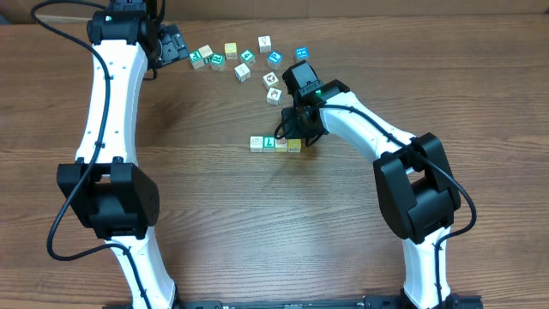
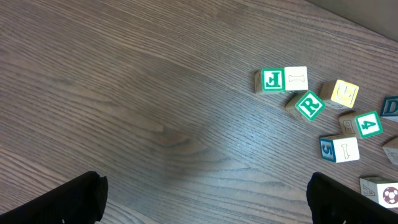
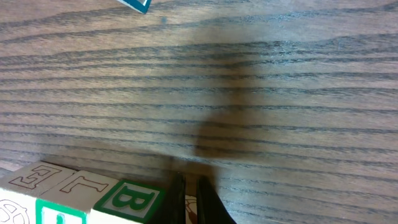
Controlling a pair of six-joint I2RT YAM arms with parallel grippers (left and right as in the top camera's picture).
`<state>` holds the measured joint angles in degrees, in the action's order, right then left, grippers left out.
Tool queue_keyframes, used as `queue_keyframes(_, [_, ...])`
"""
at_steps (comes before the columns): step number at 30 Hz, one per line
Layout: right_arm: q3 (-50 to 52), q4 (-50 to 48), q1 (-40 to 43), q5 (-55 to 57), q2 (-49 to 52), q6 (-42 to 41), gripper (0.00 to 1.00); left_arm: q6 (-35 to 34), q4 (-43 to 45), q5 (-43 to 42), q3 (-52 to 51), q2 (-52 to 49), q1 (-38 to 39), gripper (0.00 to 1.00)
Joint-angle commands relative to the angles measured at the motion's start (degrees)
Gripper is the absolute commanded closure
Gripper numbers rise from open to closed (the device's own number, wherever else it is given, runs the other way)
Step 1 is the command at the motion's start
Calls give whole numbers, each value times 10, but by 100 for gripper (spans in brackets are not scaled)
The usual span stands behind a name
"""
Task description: Form a horizontal line
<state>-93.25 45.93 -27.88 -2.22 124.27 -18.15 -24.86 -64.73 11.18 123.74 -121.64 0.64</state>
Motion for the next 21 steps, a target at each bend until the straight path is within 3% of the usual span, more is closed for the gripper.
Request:
queue_keyframes(1, [4,-3,-3,-5,2,3,96,7,1,2,7,2,0,0])
queue_keyframes(16, [4,-43,32,86,2,-16,96,7,1,2,8,2,0,0])
queue_keyframes(21, [4,-29,74,86,2,-15,91,7,1,2,7,2,0,0])
